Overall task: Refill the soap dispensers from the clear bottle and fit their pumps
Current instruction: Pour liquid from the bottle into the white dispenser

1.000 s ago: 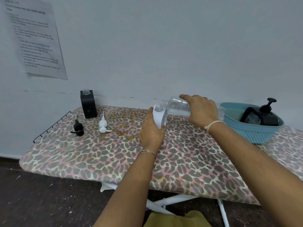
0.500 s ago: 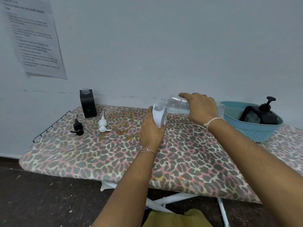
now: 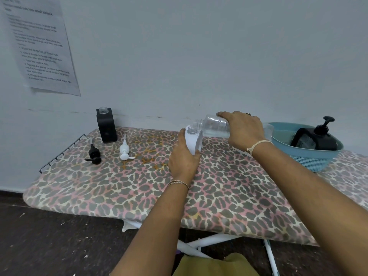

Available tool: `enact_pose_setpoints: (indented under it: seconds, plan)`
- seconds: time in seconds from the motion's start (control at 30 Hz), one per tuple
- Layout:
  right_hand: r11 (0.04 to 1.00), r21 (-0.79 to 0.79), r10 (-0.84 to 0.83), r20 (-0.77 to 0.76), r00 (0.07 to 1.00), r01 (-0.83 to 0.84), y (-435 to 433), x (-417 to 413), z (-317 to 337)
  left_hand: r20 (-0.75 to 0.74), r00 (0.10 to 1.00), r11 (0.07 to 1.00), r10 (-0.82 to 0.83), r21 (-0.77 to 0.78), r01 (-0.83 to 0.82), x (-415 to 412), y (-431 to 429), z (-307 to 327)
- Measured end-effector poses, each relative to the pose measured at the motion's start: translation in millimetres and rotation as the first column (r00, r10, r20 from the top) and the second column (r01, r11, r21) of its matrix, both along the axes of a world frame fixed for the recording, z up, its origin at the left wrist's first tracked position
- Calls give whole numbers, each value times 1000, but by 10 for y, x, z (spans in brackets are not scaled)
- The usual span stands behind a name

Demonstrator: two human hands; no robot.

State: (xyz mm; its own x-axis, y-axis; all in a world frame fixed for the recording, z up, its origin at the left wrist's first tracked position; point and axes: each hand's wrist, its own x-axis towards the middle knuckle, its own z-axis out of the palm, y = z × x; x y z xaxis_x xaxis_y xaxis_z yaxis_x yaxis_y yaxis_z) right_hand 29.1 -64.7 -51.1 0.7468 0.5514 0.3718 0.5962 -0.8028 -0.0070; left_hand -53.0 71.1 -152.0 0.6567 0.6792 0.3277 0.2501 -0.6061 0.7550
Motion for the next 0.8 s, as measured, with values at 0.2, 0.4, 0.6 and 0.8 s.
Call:
enact_pose_setpoints:
  seconds: [0.2, 0.4, 0.6, 0.8]
  plan:
    - [1000, 1, 0, 4, 1000, 0, 8, -3, 6, -3, 1000, 1000, 5, 11, -5, 3, 7, -15]
    - [1000, -9, -5, 10, 1000, 5, 7, -20, 20, 6, 1000, 1000, -3, 5, 3, 6, 11, -16]
    - [1000, -4, -6, 5, 1000, 6, 11, -20, 18, 4, 1000, 1000, -20, 1, 20, 8, 30, -33]
    - [1000, -18, -8, -5, 1000, 8, 5, -38, 39, -19, 1000, 1000, -23, -9, 23, 7, 43, -57]
